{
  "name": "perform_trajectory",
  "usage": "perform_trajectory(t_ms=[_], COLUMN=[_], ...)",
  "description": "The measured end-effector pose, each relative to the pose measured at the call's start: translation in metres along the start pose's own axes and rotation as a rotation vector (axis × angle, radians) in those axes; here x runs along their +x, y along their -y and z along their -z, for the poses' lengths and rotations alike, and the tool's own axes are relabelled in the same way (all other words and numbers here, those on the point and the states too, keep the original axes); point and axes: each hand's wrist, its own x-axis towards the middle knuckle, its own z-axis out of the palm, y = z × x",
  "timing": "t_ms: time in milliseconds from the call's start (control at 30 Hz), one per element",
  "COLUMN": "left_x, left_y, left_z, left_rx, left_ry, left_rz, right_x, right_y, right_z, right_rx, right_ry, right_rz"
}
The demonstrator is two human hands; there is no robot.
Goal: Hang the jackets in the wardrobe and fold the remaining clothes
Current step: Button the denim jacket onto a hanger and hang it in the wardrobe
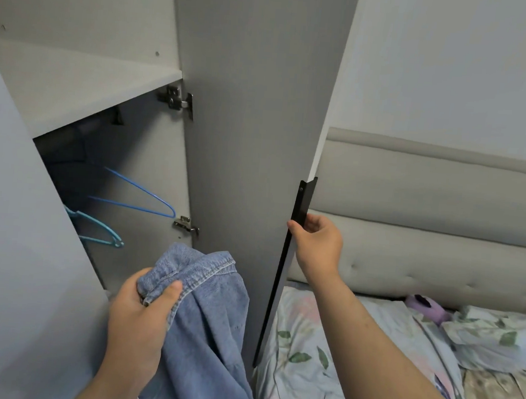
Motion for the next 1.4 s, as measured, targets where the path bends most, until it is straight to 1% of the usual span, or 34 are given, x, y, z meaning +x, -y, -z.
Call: perform_trajectory(t_ms=[167, 333, 500, 700, 767, 800, 867, 900, 933, 967, 1033, 1067, 1100, 1233, 1333, 1400], left_x=[0.008, 0.013, 0.016, 0.021, 0.022, 0.022, 0.021, 0.021, 0.02, 0.019, 0.016, 0.015, 0.013, 0.004, -0.004, -0.01], left_y=[0.003, 0.004, 0.002, 0.002, 0.002, 0.001, -0.001, -0.001, -0.002, -0.003, -0.004, -0.005, -0.006, -0.011, -0.019, -0.023], left_z=[-0.006, -0.004, -0.002, 0.0, 0.0, -0.001, -0.002, -0.002, -0.003, -0.003, -0.004, -0.003, -0.003, 0.003, 0.01, 0.017], left_rx=[-0.029, -0.005, 0.009, 0.008, 0.006, 0.002, -0.007, -0.014, -0.022, -0.029, -0.038, -0.043, -0.051, -0.108, -0.138, -0.095], left_ry=[0.015, 0.017, 0.023, 0.027, 0.02, 0.017, 0.01, 0.006, 0.002, -0.003, -0.018, -0.02, -0.014, 0.078, 0.163, 0.217], left_rz=[0.042, 0.046, 0.048, 0.042, 0.036, 0.03, 0.017, 0.012, 0.009, 0.007, -0.003, -0.007, -0.007, 0.0, -0.005, -0.036], right_x=[0.013, 0.015, 0.016, 0.011, 0.006, 0.001, -0.023, -0.04, -0.058, -0.077, -0.111, -0.122, -0.13, -0.144, -0.154, -0.161], right_y=[-0.003, -0.004, -0.006, -0.002, 0.002, 0.002, 0.004, 0.006, 0.006, 0.007, 0.01, 0.014, 0.017, 0.03, 0.039, 0.044], right_z=[0.002, 0.0, 0.001, 0.001, 0.0, -0.001, -0.007, -0.012, -0.018, -0.024, -0.034, -0.037, -0.04, -0.042, -0.043, -0.043], right_rx=[-0.001, 0.062, 0.011, -0.011, -0.066, -0.11, -0.151, -0.149, -0.125, -0.092, -0.027, 0.014, 0.074, 0.286, 0.4, 0.449], right_ry=[-0.014, -0.011, -0.025, -0.027, -0.076, -0.127, -0.205, -0.167, -0.062, 0.093, 0.404, 0.505, 0.56, 0.622, 0.657, 0.678], right_rz=[0.009, 0.007, 0.047, 0.031, -0.018, -0.033, 0.015, 0.063, 0.094, 0.101, 0.066, 0.034, -0.01, -0.207, -0.314, -0.354])
